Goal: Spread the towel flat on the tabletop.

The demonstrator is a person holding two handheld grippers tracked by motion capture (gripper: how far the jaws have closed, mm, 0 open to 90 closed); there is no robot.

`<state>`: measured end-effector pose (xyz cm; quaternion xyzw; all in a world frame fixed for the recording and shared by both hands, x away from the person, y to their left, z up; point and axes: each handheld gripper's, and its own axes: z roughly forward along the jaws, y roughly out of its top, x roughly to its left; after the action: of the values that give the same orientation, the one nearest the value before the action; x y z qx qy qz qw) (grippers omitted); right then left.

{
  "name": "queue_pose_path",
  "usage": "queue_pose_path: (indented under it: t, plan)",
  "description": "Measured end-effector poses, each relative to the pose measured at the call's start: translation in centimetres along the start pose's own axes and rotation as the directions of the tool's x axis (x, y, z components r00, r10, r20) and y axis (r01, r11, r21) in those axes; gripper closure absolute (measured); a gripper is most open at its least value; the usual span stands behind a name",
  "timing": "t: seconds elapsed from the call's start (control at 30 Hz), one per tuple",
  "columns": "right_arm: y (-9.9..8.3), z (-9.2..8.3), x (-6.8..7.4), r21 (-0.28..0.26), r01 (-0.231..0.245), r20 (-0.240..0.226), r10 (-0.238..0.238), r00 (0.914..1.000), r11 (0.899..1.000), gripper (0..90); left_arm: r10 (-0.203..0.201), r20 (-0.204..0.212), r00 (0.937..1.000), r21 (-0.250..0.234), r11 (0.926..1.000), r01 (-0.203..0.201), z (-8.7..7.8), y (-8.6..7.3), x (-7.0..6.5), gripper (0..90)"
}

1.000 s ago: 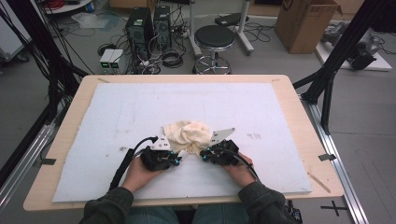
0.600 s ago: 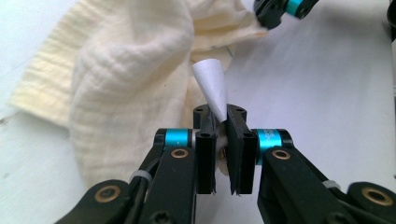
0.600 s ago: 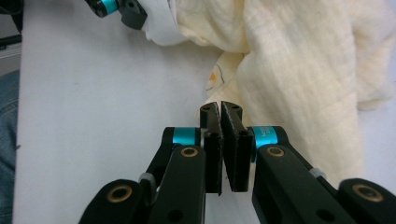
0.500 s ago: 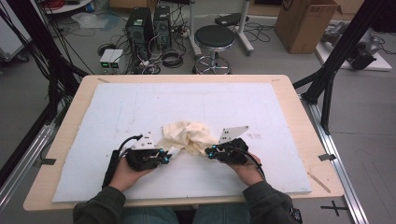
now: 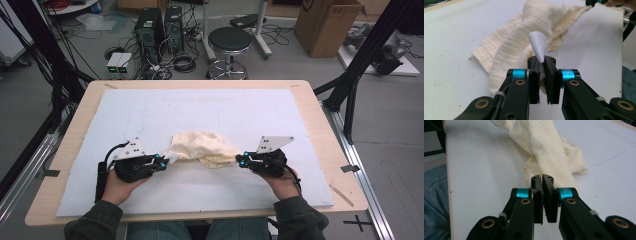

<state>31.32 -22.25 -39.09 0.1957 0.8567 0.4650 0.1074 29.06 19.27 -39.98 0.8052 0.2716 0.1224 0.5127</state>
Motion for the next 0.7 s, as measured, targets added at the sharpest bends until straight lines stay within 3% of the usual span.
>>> queue_pose_path:
  t: [0.23,0.37,0.53,0.63,0.7]
  plan:
    - [-0.2,-1.3,0.4,-0.019,0.012,0.004,-0.012,0.9999,1.000,87.3,-0.035,0.000,0.9994,-0.047,0.9983,0.035,-2.0,-0.4,0.7,82.6]
    - [-0.6,-1.6,1.0,-0.005,0.019,-0.015,-0.019,0.9997,1.000,87.3,-0.025,0.035,0.9991,-0.015,0.9996,0.026,-2.4,-0.9,0.4,82.6]
    - [-1.7,-2.0,2.2,0.035,0.031,-0.046,-0.030,0.9985,0.999,87.3,0.012,0.074,0.9972,0.053,0.9985,-0.016,-3.4,-2.4,-1.0,82.6]
    - [-2.0,-2.0,2.7,0.046,0.036,-0.067,-0.033,0.9972,0.998,87.3,0.019,0.081,0.9965,0.062,0.9978,-0.024,-3.9,-2.8,-1.4,82.6]
    - [-2.3,-2.0,3.7,0.061,0.048,-0.104,-0.041,0.9937,0.997,87.2,0.019,0.091,0.9956,0.065,0.9975,-0.025,-4.4,-3.1,-1.9,82.6]
